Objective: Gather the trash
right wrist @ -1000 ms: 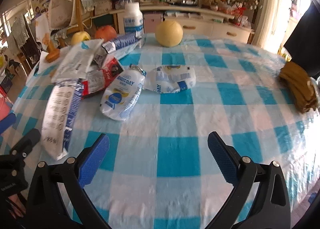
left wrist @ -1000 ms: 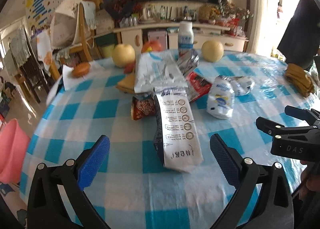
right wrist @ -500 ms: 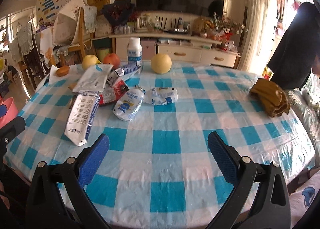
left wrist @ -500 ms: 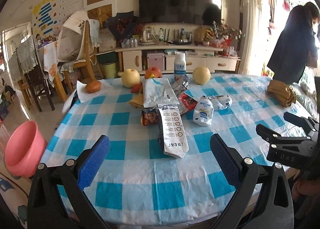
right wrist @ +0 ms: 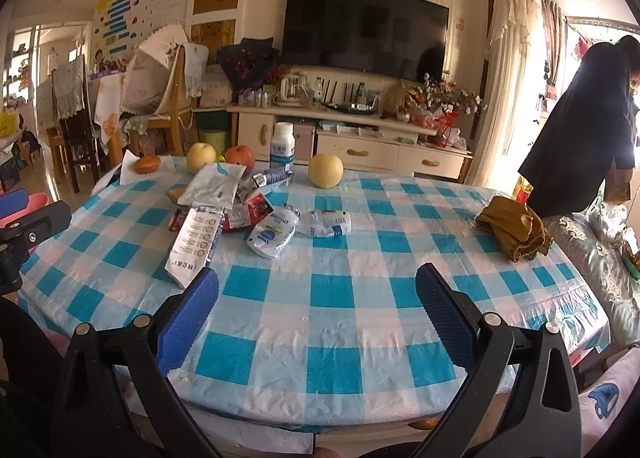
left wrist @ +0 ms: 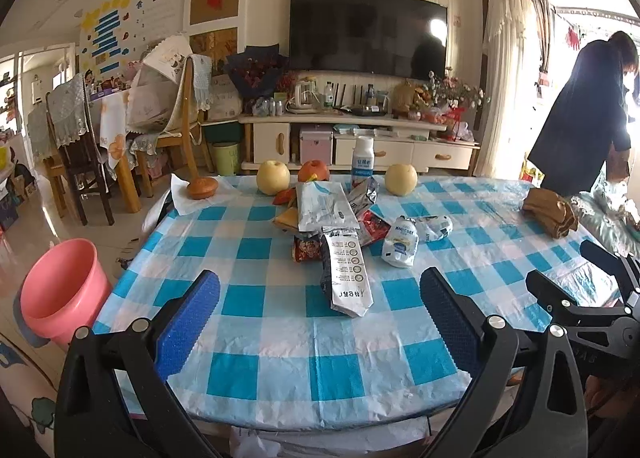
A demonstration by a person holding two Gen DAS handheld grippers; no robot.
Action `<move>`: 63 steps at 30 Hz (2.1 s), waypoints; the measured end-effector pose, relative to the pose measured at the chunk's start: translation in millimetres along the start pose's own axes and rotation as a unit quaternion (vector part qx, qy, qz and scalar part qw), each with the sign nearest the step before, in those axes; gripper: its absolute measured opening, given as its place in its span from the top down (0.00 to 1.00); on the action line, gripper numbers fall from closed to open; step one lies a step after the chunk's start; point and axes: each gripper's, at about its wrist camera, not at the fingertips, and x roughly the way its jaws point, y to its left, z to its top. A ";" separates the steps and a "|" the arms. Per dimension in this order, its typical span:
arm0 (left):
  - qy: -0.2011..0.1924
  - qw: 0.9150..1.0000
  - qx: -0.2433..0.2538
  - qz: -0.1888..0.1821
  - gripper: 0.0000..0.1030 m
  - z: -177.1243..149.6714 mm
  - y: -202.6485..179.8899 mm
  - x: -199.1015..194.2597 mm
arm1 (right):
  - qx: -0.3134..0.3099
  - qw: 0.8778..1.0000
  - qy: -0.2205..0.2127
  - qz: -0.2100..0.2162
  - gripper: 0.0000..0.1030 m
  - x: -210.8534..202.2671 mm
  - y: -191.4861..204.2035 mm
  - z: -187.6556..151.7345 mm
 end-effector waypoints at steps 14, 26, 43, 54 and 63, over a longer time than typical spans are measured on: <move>-0.006 1.000 0.000 0.003 0.04 -0.4 1.3 -8.0 | 0.001 1.000 -0.021 -0.001 0.04 -11.0 -1.6 -4.0; -0.008 1.000 -0.004 0.005 0.04 -1.0 2.1 -12.4 | 0.002 1.000 -0.019 0.000 0.04 -11.5 -1.0 -3.9; -0.005 1.000 -0.007 0.009 0.04 -4.1 1.2 -14.6 | 0.002 1.000 -0.021 0.006 0.04 -12.7 2.5 -4.5; -0.002 1.000 -0.009 0.009 0.04 -4.7 3.9 -13.2 | 0.006 1.000 -0.017 0.010 0.04 -11.9 4.7 -5.2; -0.001 1.000 -0.009 0.013 0.04 -7.1 6.3 -14.2 | 0.001 1.000 -0.020 0.010 0.04 -12.4 4.9 -4.8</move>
